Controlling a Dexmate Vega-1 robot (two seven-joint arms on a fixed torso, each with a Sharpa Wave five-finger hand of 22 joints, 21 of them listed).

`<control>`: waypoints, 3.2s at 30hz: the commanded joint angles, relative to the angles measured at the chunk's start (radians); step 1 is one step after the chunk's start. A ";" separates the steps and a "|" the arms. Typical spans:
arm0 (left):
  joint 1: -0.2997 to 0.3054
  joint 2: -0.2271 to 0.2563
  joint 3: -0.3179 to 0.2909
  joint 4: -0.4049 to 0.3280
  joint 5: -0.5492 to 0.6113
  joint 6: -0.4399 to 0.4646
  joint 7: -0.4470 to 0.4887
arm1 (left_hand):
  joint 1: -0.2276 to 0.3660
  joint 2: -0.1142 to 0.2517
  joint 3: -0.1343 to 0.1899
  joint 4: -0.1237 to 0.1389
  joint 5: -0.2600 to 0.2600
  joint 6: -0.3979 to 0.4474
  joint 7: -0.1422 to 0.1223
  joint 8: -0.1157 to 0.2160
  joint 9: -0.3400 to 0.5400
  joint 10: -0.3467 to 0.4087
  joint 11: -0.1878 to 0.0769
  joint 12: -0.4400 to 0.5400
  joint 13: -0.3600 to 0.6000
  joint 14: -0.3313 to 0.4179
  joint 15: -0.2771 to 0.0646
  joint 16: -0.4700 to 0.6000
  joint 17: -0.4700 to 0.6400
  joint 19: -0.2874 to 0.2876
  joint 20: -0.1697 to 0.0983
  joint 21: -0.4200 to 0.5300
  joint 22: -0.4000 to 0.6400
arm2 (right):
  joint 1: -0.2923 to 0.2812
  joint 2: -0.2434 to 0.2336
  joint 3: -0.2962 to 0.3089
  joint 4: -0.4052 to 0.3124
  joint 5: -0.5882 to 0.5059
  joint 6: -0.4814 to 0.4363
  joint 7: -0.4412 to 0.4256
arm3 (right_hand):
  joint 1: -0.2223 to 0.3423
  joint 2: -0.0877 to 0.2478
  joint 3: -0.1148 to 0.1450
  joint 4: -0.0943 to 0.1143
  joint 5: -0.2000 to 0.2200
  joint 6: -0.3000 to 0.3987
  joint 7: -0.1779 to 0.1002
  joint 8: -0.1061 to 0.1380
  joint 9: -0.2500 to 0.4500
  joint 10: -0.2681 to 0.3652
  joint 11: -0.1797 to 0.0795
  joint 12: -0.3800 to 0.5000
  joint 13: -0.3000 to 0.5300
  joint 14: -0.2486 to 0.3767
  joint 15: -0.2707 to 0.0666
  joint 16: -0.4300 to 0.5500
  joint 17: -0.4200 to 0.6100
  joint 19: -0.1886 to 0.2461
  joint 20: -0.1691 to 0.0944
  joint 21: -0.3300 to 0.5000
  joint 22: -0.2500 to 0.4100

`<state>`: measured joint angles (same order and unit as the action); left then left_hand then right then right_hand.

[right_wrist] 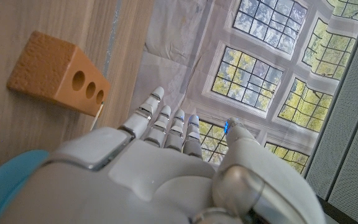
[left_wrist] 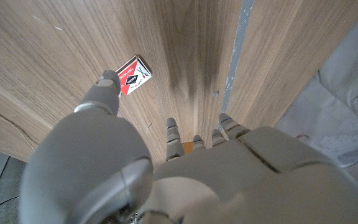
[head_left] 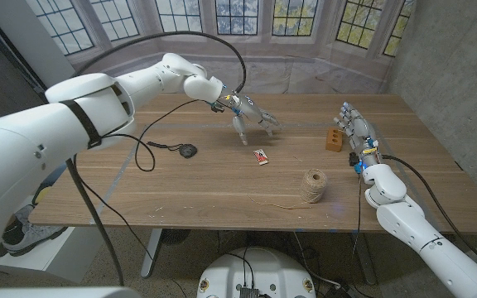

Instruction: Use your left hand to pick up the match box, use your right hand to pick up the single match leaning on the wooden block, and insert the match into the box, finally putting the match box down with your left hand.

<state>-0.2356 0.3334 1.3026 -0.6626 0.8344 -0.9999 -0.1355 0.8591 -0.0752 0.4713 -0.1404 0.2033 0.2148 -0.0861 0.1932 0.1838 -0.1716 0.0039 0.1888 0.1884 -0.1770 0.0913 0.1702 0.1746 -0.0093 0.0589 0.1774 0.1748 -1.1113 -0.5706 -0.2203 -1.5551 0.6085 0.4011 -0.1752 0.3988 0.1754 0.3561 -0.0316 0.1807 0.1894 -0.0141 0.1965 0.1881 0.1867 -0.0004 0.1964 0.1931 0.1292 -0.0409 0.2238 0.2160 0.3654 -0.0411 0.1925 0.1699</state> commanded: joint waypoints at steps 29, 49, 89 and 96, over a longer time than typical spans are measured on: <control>0.016 -0.050 0.050 0.074 0.021 0.027 0.056 | -0.006 0.030 -0.016 0.001 -0.006 0.071 0.022 0.005 0.001 -0.062 0.016 0.015 0.003 -0.070 0.000 0.012 0.003 0.000 -0.007 0.016 0.001 | 0.007 0.027 -0.002 0.059 0.006 0.051 0.021 | -0.004 -0.002 0.006 -0.008 -0.002 0.006 0.002 0.000 0.003 0.000 0.001 0.002 0.005 0.010 -0.009 0.009 0.006 0.011 -0.016 0.003 0.001; 0.036 0.011 0.067 -0.016 0.055 0.063 0.155 | 0.010 0.036 -0.017 -0.008 -0.006 0.105 0.020 0.013 0.002 -0.023 -0.002 0.030 0.003 -0.032 -0.010 0.022 0.003 0.035 -0.016 0.027 0.001 | 0.023 0.050 -0.013 0.103 0.000 0.089 0.032 | -0.005 -0.002 0.006 -0.009 -0.001 0.008 0.002 0.001 0.003 0.001 0.005 0.003 0.005 0.011 -0.007 0.010 0.006 0.011 -0.016 0.003 0.001; 0.109 0.042 0.011 -0.099 0.106 0.114 0.170 | 0.021 0.041 -0.020 -0.012 -0.009 0.123 0.008 0.011 0.003 -0.021 0.001 0.028 0.002 -0.031 -0.008 0.017 0.003 0.035 -0.016 0.022 0.001 | 0.013 0.014 0.000 0.085 0.009 0.071 0.047 | -0.006 -0.001 0.008 -0.011 -0.001 0.009 0.002 0.001 0.003 0.002 0.005 0.003 0.005 0.011 -0.010 0.010 0.007 0.013 -0.015 0.003 0.001; 0.109 0.043 0.018 -0.101 0.112 0.122 0.203 | 0.023 0.042 -0.021 -0.012 -0.009 0.124 0.007 0.010 0.003 -0.019 0.000 0.028 0.002 -0.027 -0.009 0.018 0.003 0.038 -0.017 0.023 0.001 | 0.016 0.013 0.000 0.092 0.014 0.071 0.055 | -0.006 -0.001 0.008 -0.012 -0.001 0.008 0.001 0.000 0.003 0.002 0.003 0.003 0.005 0.011 -0.010 0.010 0.007 0.013 -0.015 0.003 0.001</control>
<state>-0.1262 0.3822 1.3090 -0.7687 0.9323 -0.8903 0.0257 0.8726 -0.0353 0.4495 -0.1461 0.1962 0.3342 -0.0769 0.2048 0.1838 -0.1715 0.0070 0.2149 0.1883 -0.1732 0.0875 0.1859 0.1743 0.0216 0.0357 0.1976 0.1723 -1.0974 -0.5516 -0.2234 -1.4670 0.6148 0.4759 -0.1305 0.3989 0.1755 0.3644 -0.0400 0.1807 0.1893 -0.0143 0.1965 0.1880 0.1867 -0.0004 0.1964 0.1931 0.1345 -0.0356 0.2292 0.2207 0.3691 -0.0448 0.1925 0.1698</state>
